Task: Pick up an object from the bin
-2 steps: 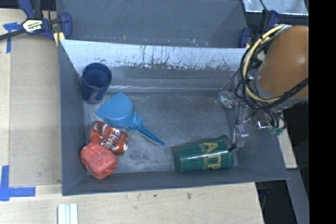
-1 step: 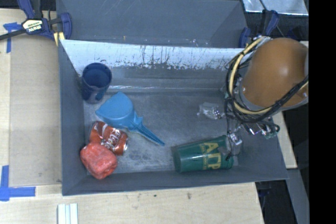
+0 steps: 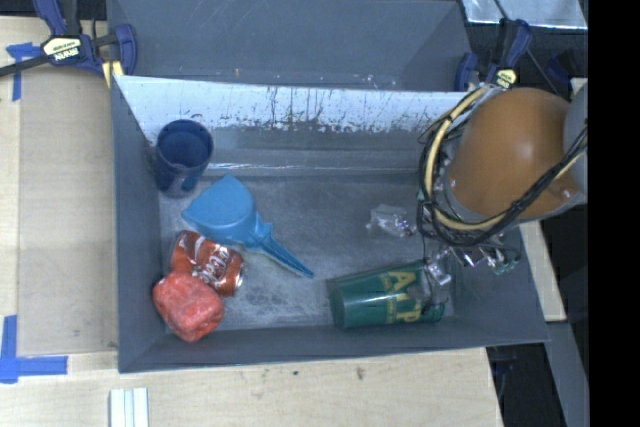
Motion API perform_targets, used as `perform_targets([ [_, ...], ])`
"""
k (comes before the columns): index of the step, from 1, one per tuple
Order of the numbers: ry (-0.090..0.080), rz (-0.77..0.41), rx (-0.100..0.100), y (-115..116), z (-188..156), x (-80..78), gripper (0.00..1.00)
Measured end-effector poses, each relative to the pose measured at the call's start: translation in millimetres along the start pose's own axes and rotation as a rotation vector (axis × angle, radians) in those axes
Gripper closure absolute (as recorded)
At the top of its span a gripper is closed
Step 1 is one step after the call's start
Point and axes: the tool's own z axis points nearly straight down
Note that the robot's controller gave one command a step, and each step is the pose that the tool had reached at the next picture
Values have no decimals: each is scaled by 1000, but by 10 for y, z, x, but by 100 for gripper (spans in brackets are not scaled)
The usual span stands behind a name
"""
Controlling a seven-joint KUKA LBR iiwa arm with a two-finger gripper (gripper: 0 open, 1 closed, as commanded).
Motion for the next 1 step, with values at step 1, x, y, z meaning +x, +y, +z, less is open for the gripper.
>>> perform_targets([
  [1,1,-130,2,101,673,-19,0],
])
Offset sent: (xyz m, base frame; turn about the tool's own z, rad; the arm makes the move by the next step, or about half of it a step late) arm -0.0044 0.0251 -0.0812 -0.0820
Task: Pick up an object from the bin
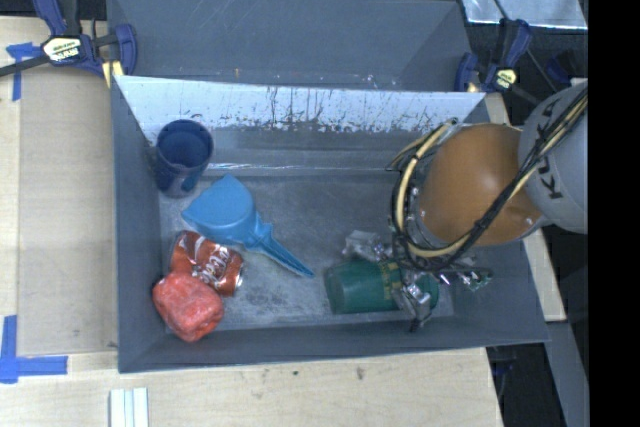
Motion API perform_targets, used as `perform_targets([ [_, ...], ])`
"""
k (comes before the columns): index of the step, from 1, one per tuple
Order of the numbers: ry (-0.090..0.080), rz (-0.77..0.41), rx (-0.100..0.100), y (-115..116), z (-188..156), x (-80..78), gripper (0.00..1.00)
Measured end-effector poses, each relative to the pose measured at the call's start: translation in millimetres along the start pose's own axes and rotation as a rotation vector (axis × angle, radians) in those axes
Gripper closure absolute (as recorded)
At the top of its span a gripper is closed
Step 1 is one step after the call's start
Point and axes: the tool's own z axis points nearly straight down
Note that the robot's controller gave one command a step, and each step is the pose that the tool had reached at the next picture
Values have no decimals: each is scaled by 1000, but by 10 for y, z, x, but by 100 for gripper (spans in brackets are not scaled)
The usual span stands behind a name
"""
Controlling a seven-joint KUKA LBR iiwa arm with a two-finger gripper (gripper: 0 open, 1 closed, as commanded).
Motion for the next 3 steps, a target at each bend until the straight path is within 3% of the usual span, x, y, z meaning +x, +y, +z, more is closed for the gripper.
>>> perform_targets([
  [1,-7,33,5,74,223,-55,100],
  [3,-8,39,3,95,179,-60,100],
])
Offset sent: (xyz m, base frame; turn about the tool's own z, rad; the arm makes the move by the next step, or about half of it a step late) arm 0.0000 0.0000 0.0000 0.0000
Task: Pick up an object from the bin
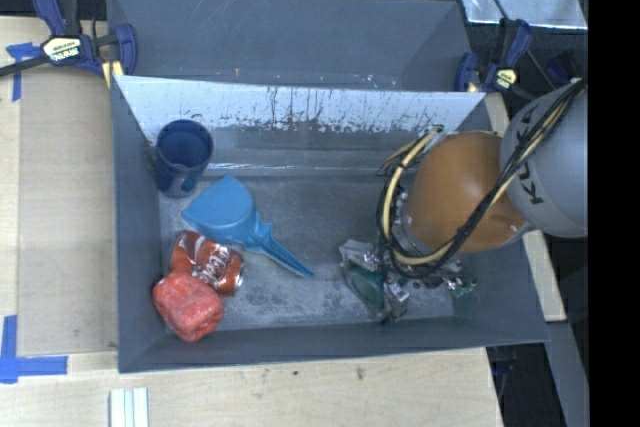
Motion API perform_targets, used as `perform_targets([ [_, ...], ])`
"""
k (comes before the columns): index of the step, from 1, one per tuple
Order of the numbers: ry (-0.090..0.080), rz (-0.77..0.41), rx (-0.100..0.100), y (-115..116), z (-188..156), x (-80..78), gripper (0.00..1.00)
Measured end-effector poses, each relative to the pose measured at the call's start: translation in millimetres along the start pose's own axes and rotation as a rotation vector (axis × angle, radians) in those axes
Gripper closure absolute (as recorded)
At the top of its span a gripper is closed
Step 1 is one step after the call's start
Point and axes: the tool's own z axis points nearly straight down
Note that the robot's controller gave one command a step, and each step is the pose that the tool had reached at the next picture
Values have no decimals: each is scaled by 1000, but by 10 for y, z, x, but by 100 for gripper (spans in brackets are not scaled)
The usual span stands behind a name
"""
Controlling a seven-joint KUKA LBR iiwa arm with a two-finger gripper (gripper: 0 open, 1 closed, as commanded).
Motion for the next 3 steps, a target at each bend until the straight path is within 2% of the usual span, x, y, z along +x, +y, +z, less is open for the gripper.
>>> perform_targets([
  [1,4,-1,-3,7,-62,12,100],
  [3,7,0,-5,11,-478,11,100],
])
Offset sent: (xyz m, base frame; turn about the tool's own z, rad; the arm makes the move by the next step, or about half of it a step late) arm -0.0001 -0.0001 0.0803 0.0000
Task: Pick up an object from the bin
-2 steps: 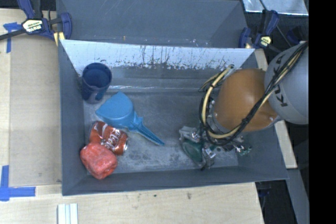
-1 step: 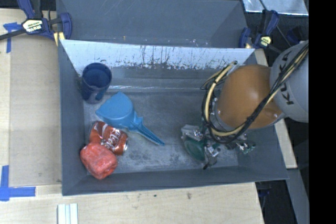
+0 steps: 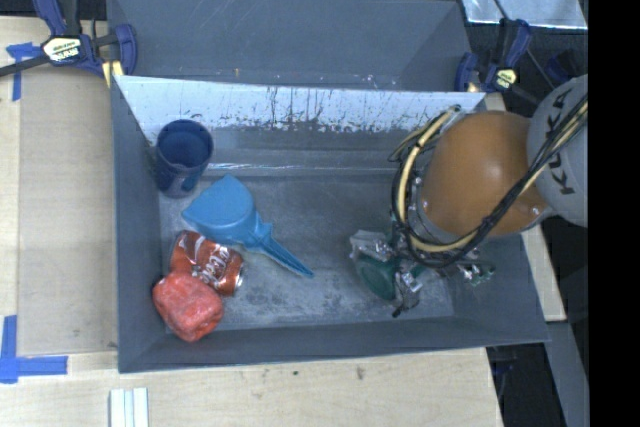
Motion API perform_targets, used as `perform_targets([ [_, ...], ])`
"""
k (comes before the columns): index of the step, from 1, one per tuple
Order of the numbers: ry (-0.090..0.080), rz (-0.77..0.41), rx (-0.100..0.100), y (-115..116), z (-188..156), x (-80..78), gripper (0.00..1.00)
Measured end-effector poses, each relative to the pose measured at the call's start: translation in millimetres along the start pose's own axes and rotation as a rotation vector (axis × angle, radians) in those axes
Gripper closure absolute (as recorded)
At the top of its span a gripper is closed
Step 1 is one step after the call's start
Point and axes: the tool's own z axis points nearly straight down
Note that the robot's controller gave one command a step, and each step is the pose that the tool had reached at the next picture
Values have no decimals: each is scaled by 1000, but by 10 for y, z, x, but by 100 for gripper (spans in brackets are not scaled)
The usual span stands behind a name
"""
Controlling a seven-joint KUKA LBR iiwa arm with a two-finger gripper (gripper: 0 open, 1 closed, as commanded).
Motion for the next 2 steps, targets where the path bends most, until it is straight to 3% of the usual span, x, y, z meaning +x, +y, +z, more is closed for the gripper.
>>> perform_targets([
  [2,-7,2,5,-16,-299,-18,100],
])
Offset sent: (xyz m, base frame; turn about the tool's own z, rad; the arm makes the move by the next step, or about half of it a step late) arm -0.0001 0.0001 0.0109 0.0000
